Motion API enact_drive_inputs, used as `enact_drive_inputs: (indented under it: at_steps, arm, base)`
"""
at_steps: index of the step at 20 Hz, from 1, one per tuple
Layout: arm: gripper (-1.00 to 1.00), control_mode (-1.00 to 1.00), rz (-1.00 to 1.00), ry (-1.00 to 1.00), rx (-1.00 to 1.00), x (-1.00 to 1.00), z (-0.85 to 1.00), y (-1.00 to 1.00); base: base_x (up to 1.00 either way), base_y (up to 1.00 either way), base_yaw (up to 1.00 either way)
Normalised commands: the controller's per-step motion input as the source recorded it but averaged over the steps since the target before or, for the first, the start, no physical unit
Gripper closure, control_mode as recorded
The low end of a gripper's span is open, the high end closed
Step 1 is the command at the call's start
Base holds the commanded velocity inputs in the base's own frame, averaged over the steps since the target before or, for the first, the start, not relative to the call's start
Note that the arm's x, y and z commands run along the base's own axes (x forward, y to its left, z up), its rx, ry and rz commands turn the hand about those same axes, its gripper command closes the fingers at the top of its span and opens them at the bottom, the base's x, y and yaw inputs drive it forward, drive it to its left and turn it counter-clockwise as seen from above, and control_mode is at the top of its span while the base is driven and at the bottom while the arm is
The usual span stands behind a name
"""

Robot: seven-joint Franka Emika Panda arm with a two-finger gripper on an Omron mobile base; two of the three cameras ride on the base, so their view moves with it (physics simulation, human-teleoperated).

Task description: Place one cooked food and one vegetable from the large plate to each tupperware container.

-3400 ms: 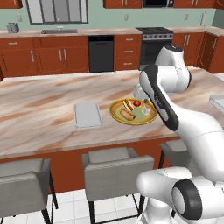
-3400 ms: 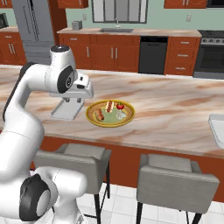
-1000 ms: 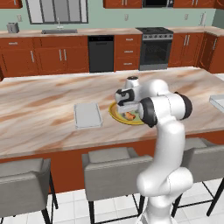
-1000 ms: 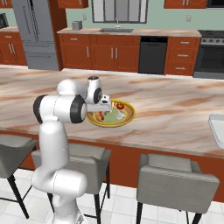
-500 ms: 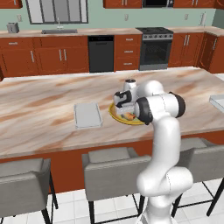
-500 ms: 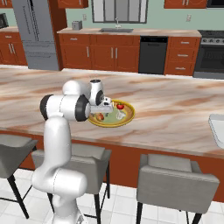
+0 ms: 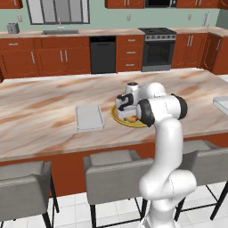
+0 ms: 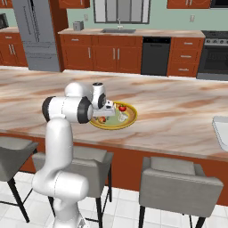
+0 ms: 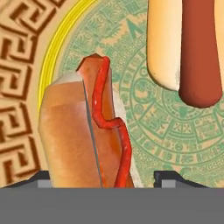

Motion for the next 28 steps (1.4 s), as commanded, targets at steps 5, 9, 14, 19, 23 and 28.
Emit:
enact_drive_inputs:
  at_steps: [5, 9, 14, 19, 23, 28]
  arm:
    - [1.00, -1.00, -0.02, 0.00, 0.01, -0.03, 0.12, 0.02]
    - [1.00, -1.00, -0.23, -0.07, 0.02, -0.12, 0.94, 0.54]
    - [1.00, -1.00, -0.36, -0.08, 0.00, -0.03, 1.00, 0.99]
    - [1.00, -1.00, -0.38, 0.00, 0.06, -0.17, 0.42, 1.00]
    - [1.00, -1.00, -0.28, 0.08, 0.02, -0.28, -0.03, 0.89]
    - [1.00, -1.00, -0.09, 0.04, -0.01, 0.08, -0.15, 0.48]
  base:
    - [0.00, 0.00, 0.00]
    - [0.00, 0.00, 0.00]
    - [0.00, 0.00, 0.00]
    - [0.00, 0.00, 0.00]
    - [0.00, 0.00, 0.00]
    - [0.00, 0.00, 0.00]
